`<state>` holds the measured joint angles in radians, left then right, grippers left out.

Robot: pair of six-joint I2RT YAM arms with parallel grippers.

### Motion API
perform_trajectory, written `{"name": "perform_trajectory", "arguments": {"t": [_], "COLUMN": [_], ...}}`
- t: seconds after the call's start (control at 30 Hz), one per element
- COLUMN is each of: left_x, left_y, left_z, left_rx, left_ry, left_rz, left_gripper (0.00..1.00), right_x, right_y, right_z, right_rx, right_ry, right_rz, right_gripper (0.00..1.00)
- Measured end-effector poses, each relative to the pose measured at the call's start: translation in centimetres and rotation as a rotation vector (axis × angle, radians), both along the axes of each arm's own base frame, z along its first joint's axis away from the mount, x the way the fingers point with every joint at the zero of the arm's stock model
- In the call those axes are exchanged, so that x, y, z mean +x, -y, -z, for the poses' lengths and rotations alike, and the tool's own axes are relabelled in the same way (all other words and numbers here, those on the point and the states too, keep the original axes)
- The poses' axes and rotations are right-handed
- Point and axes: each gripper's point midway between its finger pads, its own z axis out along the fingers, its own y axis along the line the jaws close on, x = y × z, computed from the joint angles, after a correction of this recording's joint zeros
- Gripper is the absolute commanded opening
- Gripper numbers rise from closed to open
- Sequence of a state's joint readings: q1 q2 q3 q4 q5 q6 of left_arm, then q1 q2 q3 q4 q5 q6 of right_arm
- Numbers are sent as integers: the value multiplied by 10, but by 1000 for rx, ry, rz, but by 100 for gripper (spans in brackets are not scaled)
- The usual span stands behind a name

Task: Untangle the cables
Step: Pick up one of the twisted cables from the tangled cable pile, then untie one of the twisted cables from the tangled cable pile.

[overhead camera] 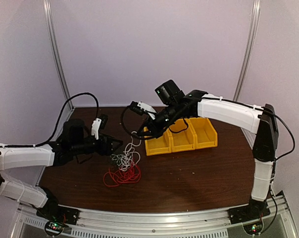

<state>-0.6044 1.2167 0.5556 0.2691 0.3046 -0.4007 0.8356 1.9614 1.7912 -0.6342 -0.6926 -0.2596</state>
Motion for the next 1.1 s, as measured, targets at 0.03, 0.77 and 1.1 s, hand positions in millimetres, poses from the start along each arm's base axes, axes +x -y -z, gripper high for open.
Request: {"name": "perform_trajectory", "arguments": {"t": [0.03,0.77,1.1], "left_x": [1,8,14], "left_y": [4,92,91], "left_z": [-6,41,72], "left_rx": [-20,-154,-124], "left_ry": [28,65,6], "left_rz": [11,213,178], "left_gripper": [71,15,10], "right_x": [0,-24,-8], "right_y": [-1,15,56], "right_z": [-5,-82,-177], "right_rx": [10,100,276], "right_ry": [5,135,244], "right_rz": [-2,-103,-109], "right_gripper": [0,0,0]}}
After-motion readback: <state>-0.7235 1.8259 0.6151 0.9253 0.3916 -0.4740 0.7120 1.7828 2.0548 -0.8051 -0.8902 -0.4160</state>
